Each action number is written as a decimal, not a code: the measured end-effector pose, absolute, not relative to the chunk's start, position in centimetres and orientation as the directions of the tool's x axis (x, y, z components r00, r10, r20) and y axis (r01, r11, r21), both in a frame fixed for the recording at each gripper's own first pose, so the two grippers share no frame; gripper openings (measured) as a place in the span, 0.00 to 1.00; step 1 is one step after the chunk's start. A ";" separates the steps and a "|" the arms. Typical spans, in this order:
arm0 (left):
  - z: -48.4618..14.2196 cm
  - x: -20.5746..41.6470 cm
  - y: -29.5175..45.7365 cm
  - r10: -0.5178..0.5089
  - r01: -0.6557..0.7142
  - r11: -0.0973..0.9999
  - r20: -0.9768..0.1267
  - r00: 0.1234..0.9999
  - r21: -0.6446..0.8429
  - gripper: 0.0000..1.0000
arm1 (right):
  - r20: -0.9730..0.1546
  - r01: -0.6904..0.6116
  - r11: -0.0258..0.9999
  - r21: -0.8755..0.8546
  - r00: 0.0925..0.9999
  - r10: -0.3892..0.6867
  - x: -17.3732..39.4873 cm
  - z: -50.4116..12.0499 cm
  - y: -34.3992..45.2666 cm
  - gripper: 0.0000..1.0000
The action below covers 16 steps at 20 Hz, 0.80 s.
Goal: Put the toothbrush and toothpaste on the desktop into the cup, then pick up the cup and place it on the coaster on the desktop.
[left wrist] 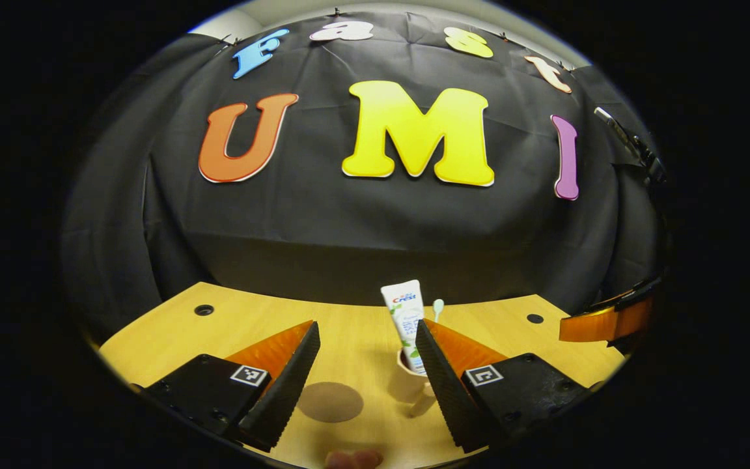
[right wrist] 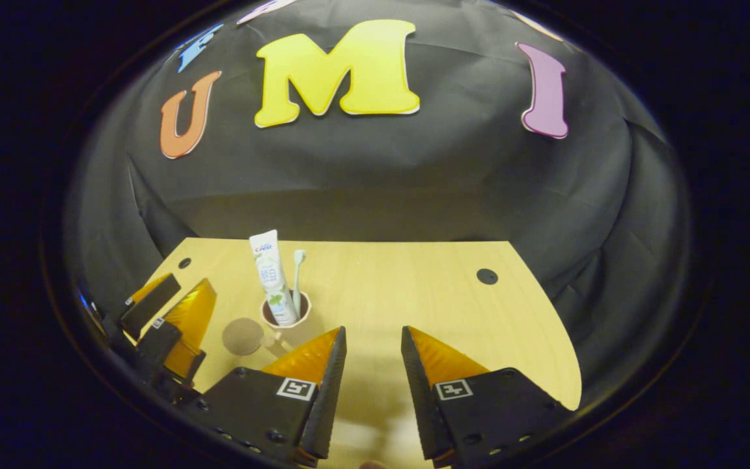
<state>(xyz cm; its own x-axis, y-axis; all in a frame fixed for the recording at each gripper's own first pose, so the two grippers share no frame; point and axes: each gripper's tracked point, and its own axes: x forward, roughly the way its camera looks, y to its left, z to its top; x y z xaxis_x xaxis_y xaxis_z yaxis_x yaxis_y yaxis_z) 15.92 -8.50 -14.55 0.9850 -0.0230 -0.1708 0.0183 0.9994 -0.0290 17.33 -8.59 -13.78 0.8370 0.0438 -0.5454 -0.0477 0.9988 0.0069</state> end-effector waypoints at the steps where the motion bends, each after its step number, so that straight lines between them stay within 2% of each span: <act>1: -14.4 15.4 -7.7 -0.018 0.014 1.000 -0.176 0.984 -0.026 0.94 | -0.550 -0.052 0.999 0.009 0.833 0.049 17.2 -13.9 -7.9 0.52; 6: -13.8 11.7 -4.1 0.005 -0.007 1.000 -0.217 0.976 -0.008 0.94 | -0.572 -0.071 0.997 0.022 0.818 0.071 17.1 -14.2 -4.3 0.52; 7: -13.6 11.0 -3.5 0.008 -0.010 1.000 -0.223 0.975 -0.007 0.94 | -0.579 -0.075 0.997 0.024 0.812 0.075 17.1 -14.5 -3.4 0.53; 8: -13.2 10.4 -2.8 0.013 -0.014 1.000 -0.227 0.974 -0.006 0.94 | -0.587 -0.080 0.996 0.027 0.805 0.080 17.0 -14.7 -2.7 0.58; 11: -12.6 9.0 -0.6 0.027 -0.026 1.000 -0.234 0.972 0.005 0.94 | -0.613 -0.079 0.996 0.030 0.786 0.080 17.2 -15.3 -0.7 0.63; 16: -11.4 7.6 2.9 0.048 -0.049 0.999 -0.248 0.968 0.000 0.94 | -0.703 -0.038 0.997 0.062 0.707 0.071 17.8 -17.9 2.2 0.64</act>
<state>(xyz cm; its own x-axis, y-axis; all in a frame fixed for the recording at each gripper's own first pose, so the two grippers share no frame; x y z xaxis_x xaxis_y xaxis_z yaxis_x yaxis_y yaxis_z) 7.62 2.89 -11.36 0.9676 0.0476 -0.2480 -0.0492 0.9988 -0.0003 17.81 2.17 -17.93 0.7074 0.0707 -0.7033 -0.0381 0.9974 0.0619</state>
